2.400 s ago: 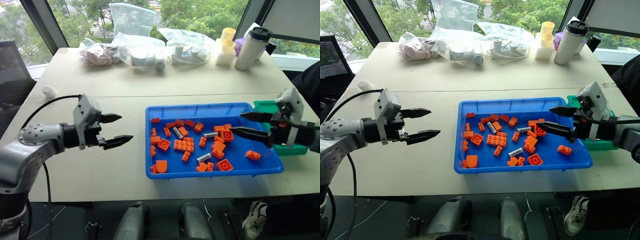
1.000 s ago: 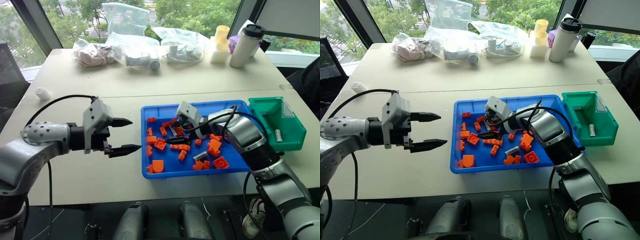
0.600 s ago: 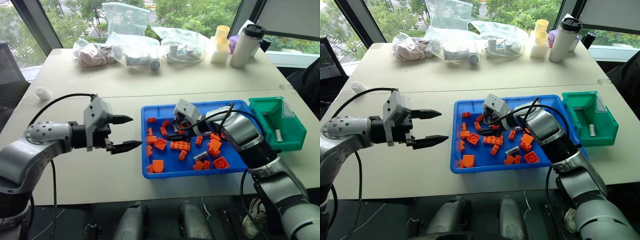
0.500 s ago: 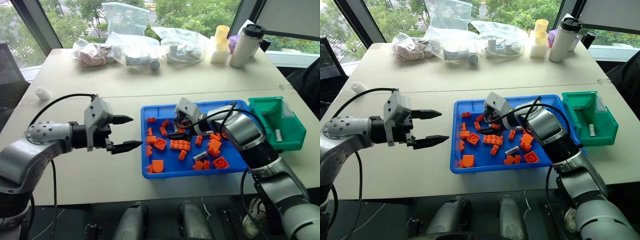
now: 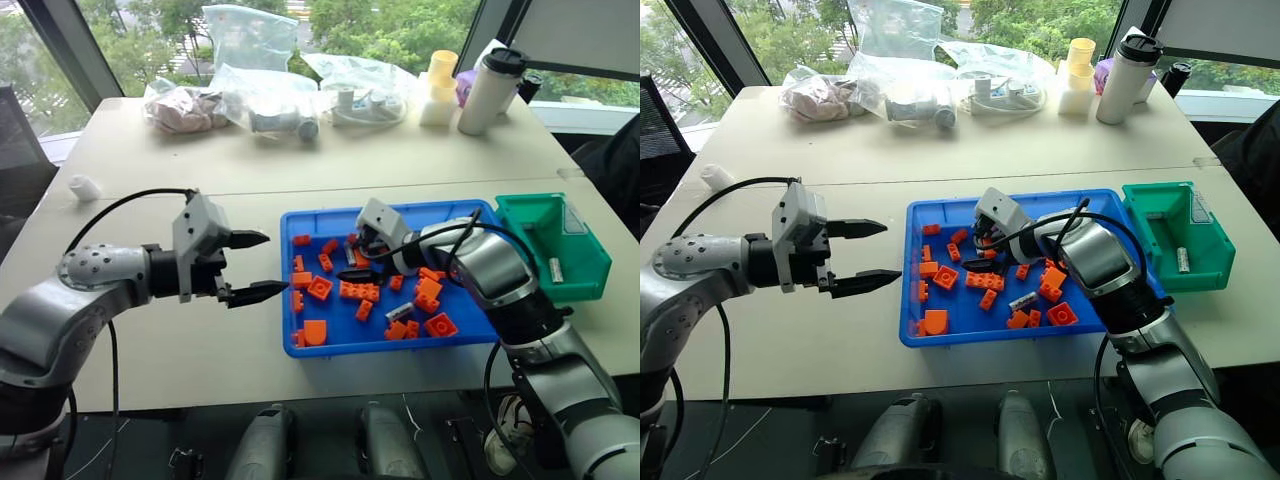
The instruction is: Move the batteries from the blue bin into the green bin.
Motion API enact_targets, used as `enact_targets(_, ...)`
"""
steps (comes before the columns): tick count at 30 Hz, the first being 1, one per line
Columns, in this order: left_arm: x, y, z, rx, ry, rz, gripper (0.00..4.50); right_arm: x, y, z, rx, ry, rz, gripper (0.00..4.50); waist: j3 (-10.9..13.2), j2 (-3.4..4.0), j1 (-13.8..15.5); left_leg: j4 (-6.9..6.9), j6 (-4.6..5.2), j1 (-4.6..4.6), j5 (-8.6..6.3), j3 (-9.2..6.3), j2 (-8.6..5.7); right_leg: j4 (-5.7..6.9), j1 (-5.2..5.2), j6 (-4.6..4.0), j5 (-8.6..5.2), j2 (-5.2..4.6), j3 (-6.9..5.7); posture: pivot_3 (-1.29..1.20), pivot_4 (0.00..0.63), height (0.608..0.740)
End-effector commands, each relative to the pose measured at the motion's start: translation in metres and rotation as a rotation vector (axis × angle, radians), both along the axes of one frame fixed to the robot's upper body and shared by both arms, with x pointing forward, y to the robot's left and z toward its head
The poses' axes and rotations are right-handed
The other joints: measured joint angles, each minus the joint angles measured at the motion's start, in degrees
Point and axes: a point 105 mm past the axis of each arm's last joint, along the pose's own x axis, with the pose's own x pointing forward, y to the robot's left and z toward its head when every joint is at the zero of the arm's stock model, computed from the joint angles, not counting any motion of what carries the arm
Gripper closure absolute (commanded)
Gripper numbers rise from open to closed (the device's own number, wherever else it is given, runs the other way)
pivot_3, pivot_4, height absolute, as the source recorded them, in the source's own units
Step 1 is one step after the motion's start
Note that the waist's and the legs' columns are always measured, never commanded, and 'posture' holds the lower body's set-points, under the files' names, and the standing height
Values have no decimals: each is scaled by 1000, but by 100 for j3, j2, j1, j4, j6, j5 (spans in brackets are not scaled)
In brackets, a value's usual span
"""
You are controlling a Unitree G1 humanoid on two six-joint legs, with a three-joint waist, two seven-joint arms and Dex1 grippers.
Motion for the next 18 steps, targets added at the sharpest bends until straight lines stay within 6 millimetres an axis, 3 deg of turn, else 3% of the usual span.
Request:
enact_targets(1, 0, -2, 9, -4, -55, -5, 0, 3, 5, -2, -9, -6, 20, 104, 0, 0, -1, 0, 0, 0, 0, 0, 0, 0, 0, 0, 0, 0, 0, 0, 150, 740)
enact_targets(11, 0, -3, 7, -8, -55, 2, 0, 11, 13, -12, -82, -36, 64, 104, 0, 0, -7, 0, -1, 0, 0, 0, 0, 0, 0, 0, 0, 2, 0, 0, 150, 740)
enact_targets(14, 0, -2, 7, -9, -56, 6, 0, 12, 14, -16, -118, -44, 87, 998, 0, 0, -9, 0, -1, 1, 1, 0, 0, 0, 0, 0, 0, 2, 0, 0, 150, 740)
enact_targets(18, 0, -2, 6, -10, -52, 7, 0, 10, 15, -15, -122, -51, 97, 3049, -1, 0, -5, 0, -2, 1, 1, 0, 0, 0, 1, 0, 0, 2, 0, 0, 150, 740)
